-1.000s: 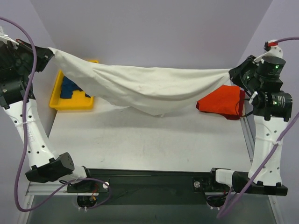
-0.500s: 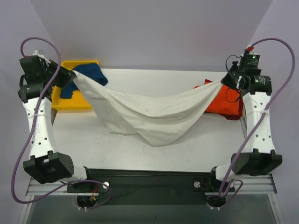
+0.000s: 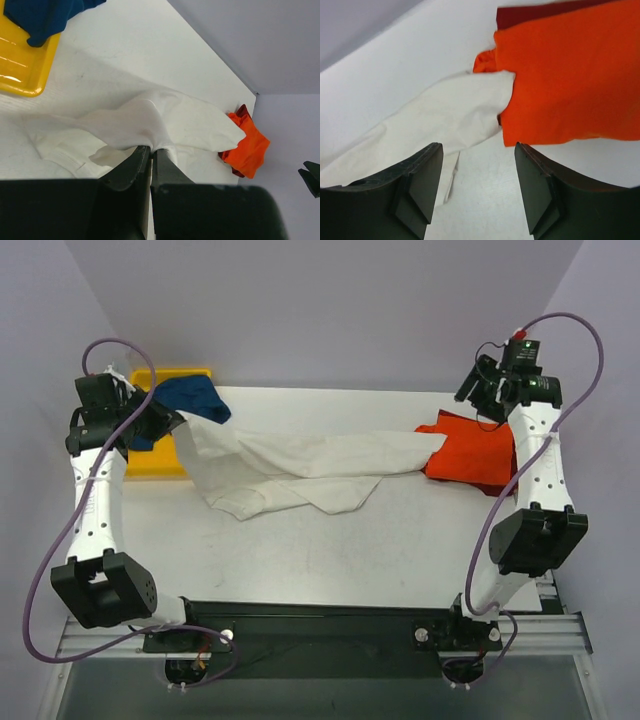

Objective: Fold and stack the t-shirts
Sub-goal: Flatten out the tshirt

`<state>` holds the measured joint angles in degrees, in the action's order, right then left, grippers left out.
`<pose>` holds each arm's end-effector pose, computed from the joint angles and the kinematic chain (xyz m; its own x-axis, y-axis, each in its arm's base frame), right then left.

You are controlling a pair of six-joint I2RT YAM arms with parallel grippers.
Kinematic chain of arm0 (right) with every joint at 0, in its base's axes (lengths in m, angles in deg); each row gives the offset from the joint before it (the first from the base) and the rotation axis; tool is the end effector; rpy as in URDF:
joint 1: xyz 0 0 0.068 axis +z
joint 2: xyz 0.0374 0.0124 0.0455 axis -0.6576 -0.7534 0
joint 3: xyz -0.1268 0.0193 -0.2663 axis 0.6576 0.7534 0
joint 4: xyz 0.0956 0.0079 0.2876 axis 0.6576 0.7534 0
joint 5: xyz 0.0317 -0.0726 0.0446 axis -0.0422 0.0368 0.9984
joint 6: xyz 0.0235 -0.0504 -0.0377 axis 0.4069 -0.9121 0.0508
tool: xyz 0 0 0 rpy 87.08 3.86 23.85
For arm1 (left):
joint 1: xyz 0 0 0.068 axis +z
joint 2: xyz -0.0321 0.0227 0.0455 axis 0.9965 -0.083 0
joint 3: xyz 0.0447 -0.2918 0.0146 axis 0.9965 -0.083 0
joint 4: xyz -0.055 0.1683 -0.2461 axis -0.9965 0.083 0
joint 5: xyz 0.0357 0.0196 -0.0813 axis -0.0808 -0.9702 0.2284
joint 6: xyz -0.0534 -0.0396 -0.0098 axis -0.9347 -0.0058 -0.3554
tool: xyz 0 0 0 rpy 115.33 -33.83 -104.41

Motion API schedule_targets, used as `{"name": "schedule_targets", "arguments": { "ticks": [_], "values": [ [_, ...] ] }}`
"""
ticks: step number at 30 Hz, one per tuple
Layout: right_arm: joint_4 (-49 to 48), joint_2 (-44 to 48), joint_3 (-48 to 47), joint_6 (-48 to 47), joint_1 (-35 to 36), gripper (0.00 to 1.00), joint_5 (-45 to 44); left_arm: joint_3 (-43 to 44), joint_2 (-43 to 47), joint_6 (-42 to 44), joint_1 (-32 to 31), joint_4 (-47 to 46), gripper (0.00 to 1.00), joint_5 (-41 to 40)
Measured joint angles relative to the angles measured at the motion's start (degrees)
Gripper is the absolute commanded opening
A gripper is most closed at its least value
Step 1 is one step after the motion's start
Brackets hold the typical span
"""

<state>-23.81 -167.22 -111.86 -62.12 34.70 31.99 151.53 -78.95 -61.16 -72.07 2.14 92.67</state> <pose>0.4511 -0.0439 0.4453 -0.4348 0.4336 -0.7892 0.1832 0.9007 0.3940 0.3617 0.0621 0.4135 -0.4898 -0.7015 -0.5177 -0.2315 0.6771 -0.6985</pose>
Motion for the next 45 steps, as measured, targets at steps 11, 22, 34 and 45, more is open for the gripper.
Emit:
{"name": "schedule_targets", "arguments": {
  "ticks": [11, 22, 34, 45],
  "values": [
    [-7.56, 10.67, 37.11, 5.92, 25.88, 0.58, 4.57, -7.02, 0.00, 1.81, -2.78, -0.83, 0.00, 0.17],
    [-14.34, -4.81, 37.64, 7.78, 35.30, 0.59, 6.71, -7.72, -0.02, 3.48, -5.16, -0.55, 0.00, 0.15],
    [-16.33, -13.05, 31.45, 7.52, 35.30, 0.47, 5.01, -7.72, -0.02, 3.48, -5.99, -0.48, 0.00, 0.17],
    [-13.05, -13.31, 30.51, 6.40, 33.64, 0.00, 6.47, -7.72, 0.00, 3.96, -5.81, -0.11, 0.00, -0.04]
  ]
}}
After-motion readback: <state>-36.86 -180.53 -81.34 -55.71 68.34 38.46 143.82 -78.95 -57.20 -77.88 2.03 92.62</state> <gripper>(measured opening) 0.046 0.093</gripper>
